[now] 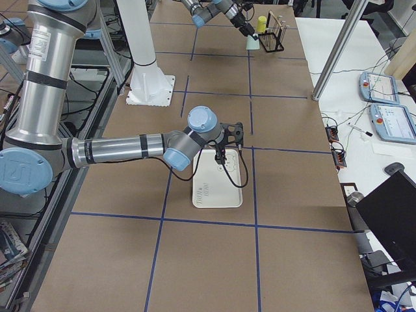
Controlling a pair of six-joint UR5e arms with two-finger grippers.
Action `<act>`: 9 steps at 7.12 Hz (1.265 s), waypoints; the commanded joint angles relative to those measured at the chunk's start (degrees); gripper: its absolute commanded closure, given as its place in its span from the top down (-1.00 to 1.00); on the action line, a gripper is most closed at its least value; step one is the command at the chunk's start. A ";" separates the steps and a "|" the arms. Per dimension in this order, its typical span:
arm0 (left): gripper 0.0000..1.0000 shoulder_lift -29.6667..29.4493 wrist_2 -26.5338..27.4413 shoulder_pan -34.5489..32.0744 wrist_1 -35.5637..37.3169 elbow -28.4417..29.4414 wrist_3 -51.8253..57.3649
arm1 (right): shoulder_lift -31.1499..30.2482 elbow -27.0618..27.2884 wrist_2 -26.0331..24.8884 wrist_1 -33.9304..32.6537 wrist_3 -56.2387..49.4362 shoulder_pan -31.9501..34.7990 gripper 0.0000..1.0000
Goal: Left arm grabs green cup and hands to right arm on tray
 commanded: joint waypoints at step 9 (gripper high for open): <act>-0.14 -2.66 -4.49 12.11 -32.05 0.14 -16.93 | 14.35 -1.12 -27.42 50.32 52.68 -30.43 1.00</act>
